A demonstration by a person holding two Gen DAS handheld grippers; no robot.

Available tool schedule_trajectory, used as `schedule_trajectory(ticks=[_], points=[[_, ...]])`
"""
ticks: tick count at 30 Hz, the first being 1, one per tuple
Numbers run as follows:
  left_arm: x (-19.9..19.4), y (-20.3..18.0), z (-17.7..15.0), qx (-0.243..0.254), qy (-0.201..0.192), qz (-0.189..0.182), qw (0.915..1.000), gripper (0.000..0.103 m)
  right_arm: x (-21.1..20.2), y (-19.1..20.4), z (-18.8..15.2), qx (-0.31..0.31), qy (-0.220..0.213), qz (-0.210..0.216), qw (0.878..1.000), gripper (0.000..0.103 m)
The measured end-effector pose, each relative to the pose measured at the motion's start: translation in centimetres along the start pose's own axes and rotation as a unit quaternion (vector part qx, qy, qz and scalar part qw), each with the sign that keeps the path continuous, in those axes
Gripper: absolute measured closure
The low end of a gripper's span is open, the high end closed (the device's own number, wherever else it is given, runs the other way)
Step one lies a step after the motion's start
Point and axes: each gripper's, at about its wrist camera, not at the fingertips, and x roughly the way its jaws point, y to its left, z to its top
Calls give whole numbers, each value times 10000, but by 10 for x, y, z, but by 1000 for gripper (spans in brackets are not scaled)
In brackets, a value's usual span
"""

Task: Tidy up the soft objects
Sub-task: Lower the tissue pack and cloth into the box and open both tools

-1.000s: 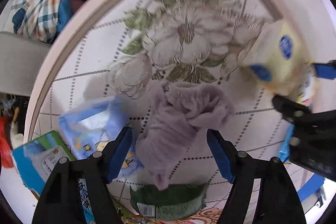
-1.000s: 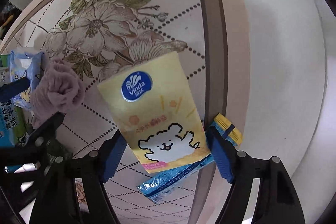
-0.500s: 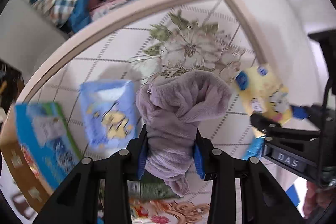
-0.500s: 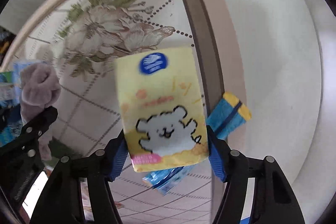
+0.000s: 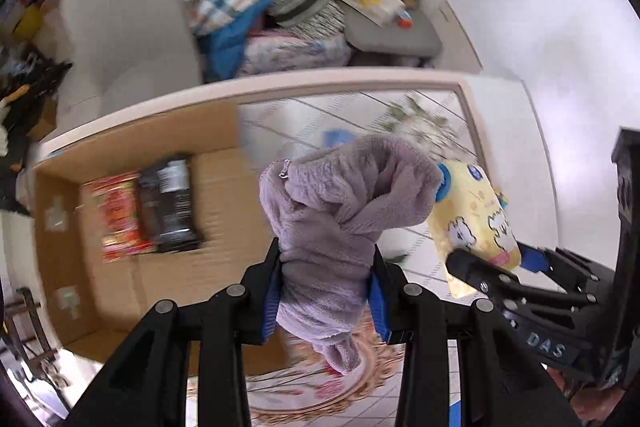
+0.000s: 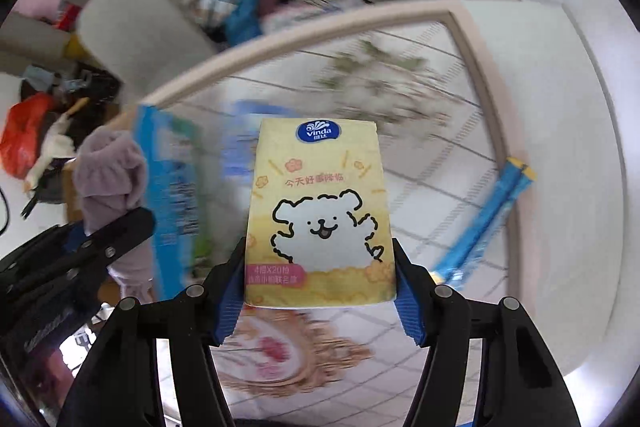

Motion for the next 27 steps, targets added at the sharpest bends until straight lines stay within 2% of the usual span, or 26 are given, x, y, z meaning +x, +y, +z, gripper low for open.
schedule_trajectory(ticks=[2,8,14,19,27], points=[[-21,38,-6,-222,-110,97,9996,69,-5,31,-2,-84,-24,103,9999,37],[-44,136,-11,-725,-273,469,9959,69,-4,133,-19,-381,-74,315,9987,37],[-18,214,-6,-1137,-15,790,9904,69,29,209,-15,-593,-16,108,9982,37],[24,255,6,-1247,361,978,9867,69,71,236,2,-758,-39,-433,9962,37],[78,274,22,-1178,885,975,9843,69,128,246,25,-817,-34,-991,9917,37]])
